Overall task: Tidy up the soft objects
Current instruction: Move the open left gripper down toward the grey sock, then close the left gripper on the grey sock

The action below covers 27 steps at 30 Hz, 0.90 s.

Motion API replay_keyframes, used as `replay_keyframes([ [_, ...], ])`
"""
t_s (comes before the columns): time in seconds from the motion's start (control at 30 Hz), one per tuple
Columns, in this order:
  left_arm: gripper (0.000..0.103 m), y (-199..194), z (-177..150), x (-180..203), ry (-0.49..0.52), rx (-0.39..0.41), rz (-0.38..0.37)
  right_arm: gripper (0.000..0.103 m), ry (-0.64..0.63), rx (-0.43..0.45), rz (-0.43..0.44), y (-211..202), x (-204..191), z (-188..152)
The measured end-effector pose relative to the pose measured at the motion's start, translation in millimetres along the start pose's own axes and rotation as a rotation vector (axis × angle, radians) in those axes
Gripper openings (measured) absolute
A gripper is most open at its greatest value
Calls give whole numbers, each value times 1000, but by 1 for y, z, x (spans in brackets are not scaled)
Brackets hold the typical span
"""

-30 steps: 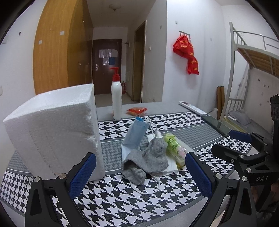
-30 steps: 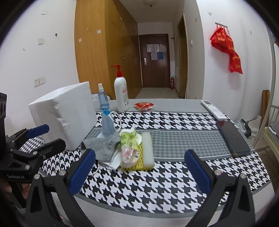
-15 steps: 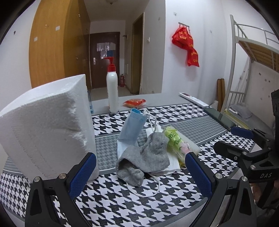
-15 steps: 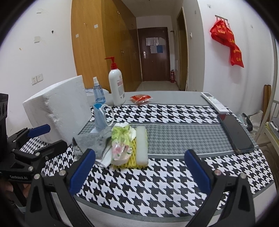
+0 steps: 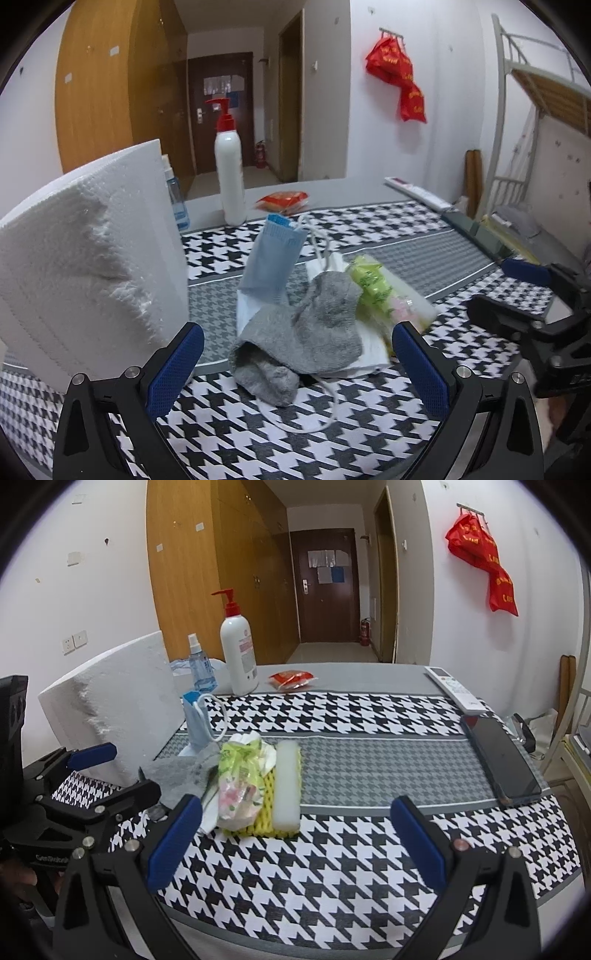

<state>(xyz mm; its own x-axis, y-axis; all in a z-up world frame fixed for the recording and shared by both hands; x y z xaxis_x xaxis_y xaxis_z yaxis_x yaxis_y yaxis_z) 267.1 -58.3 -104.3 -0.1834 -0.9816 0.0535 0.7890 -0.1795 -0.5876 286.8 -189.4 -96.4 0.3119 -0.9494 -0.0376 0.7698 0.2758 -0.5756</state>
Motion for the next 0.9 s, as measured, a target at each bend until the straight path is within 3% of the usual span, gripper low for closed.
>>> replay_keyframes([
  [0.23,93,14,-3,-1,-29,-50,-28,103,5,-14,13,5,3,-1],
  [0.73,70,34,-14,-12,-67,-156,0,103,-20,-54,27,22,1,-1],
  [0.83,54,32,-15,-11,-62,-153,-8,103,-27,-64,31,25,1,1],
  [0.9,39,32,-16,-10,-54,-161,-15,103,-31,-69,33,27,1,1],
])
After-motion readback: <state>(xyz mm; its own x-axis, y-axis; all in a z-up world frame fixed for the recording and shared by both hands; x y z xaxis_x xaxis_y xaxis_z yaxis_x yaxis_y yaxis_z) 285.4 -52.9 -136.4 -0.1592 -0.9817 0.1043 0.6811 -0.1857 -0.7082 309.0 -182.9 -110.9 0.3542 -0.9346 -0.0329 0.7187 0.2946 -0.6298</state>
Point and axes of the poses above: each gripper's, at about its wrist camera, not at the fingertips, and y roughly the way its jaws point, x to its right, z to its top, the point moved 7 cm from there along y, roughly the way its jaws point, and after that the axes turned 6 degrees about -z, right-handed, at the moved point
